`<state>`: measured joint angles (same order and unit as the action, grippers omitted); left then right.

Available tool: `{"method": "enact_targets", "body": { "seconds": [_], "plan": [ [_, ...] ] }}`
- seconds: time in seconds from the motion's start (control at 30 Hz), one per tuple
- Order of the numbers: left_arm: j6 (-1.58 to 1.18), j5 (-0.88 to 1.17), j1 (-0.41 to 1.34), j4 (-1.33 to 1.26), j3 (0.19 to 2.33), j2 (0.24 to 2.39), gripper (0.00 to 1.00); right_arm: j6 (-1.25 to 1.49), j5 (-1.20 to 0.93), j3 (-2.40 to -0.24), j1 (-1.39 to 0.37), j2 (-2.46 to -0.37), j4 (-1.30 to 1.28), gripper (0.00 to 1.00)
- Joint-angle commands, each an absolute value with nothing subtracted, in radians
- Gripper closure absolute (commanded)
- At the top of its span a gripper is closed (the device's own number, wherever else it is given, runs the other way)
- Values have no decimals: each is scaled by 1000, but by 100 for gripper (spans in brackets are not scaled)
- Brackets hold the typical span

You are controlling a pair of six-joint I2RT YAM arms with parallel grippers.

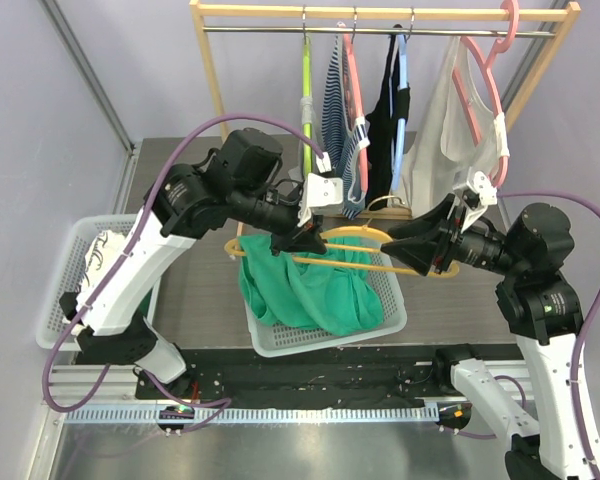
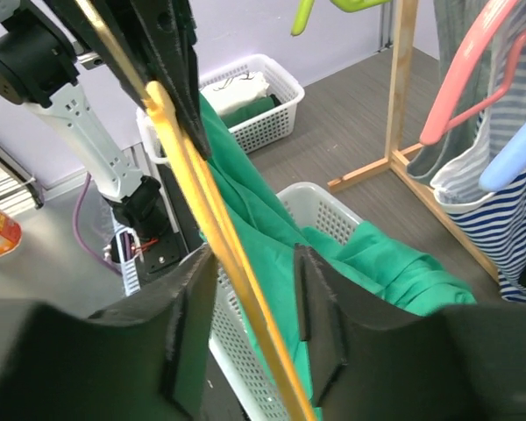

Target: Remove the tank top from the hanger

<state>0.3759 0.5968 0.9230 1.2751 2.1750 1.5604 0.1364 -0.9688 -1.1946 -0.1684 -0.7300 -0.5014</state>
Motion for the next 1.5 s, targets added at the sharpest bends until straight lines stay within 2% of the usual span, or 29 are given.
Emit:
{"method": "enact_targets", "body": {
  "seconds": [0.0,0.03,0.1,0.17,0.2,0.27,0.3,0.37,0.4,0.43,0.6,0.77,0.83,0.9,1.0,1.23,1.33,1.43,1.47],
  "plan": [
    [370,633,927,1224,2201,1562,100,158,-1003,-1192,-172,-722,-430,66],
    [367,635,927,1223,2207,1563,100,160,-1000,-1189,-172,-727,-428,75],
    [364,630,927,1221,2210,1565,100,155,-977,-1187,-173,-724,-426,99],
    [362,603,927,1213,2200,1560,97,149,-973,-1190,-173,-712,-433,99],
    [357,589,927,1203,2192,1548,79,147,-966,-1189,-173,-707,-434,99],
    [357,539,927,1166,2174,1536,71,149,-959,-1186,-172,-697,-433,99],
    [354,516,927,1151,2174,1522,53,146,-953,-1184,-172,-693,-434,99],
    [341,431,927,1098,2186,1511,28,147,-942,-1180,-172,-684,-434,99],
    [341,405,927,1086,2198,1508,8,149,-939,-1180,-172,-684,-433,99],
    [347,379,928,1063,2213,1502,1,149,-930,-1178,-172,-683,-434,99],
    [371,148,927,1008,2243,1444,0,141,-884,-1187,-173,-672,-445,99],
    [388,9,927,924,1941,1243,1,144,-838,-1227,-172,-673,-436,99],
    [393,-58,927,899,1812,1206,8,158,-841,-1233,-172,-683,-420,99],
    [385,-115,927,862,1760,1180,18,182,-847,-1233,-172,-687,-388,99],
    [364,-136,928,842,1718,1184,26,202,-851,-1232,-173,-692,-362,99],
    [322,-184,927,801,1701,1209,31,212,-850,-1220,-173,-680,-348,99],
    [299,-201,927,787,1715,1219,39,204,-850,-1220,-173,-675,-356,99],
    [291,-199,927,784,1735,1232,55,203,-847,-1212,-172,-666,-357,99],
    [290,-201,927,782,1741,1233,65,202,-845,-1209,-173,-663,-357,99]
  ]
}}
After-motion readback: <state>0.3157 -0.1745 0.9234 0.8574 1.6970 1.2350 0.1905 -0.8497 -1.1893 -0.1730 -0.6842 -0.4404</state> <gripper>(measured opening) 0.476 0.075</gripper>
